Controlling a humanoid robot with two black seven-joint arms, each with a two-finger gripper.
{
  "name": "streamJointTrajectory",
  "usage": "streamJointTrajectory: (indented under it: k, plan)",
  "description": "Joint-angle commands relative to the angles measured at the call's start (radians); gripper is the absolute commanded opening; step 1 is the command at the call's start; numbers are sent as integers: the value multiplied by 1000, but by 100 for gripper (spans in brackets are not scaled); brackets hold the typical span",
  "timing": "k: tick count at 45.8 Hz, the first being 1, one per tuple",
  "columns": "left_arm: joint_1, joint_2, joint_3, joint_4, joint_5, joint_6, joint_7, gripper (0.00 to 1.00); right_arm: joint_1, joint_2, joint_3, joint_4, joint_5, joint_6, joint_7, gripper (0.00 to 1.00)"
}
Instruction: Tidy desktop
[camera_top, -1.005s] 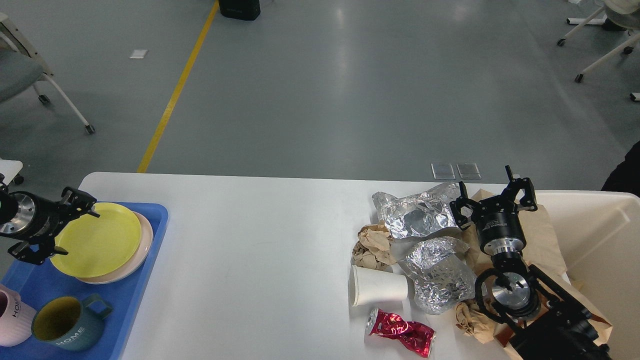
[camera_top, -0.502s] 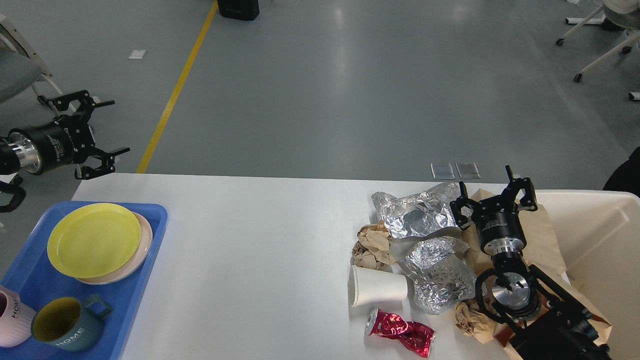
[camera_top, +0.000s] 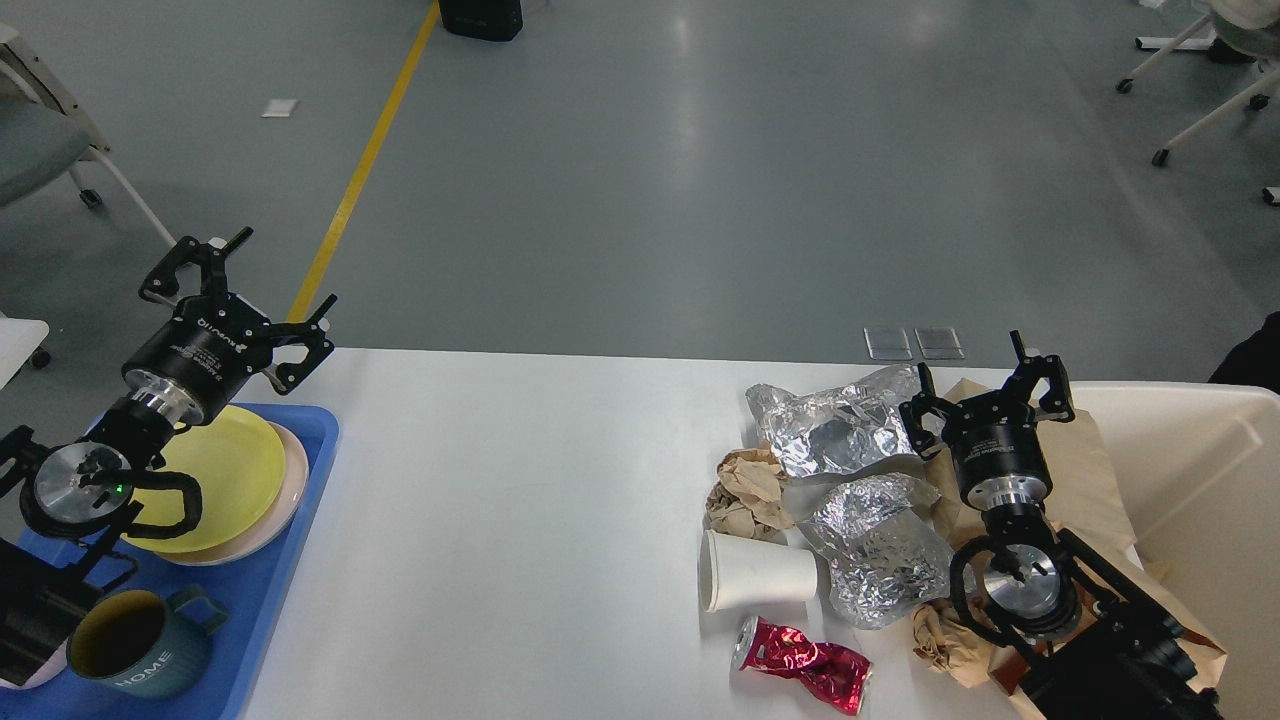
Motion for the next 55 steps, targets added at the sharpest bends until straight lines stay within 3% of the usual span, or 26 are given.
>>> streamJointTrajectory:
  k: [1,5,13,29,55]
  plan:
    - [184,-98,-186,-129,92,7,-3,97,-1,0,0,-1,0,0,0,100]
    - [283,-164,-287,-213,217,13,0,97,-1,0,0,-1,0,0,0,100]
    - [306,-230,-472,-186,307,14,0,97,-1,0,0,1,0,0,0,100]
    - [294,-230,-541,-54,282,1,0,97,-1,0,0,1,0,0,-2,100]
    - [303,-270,-519,-52,224,-145,3,97,-1,0,0,-1,0,0,0,100]
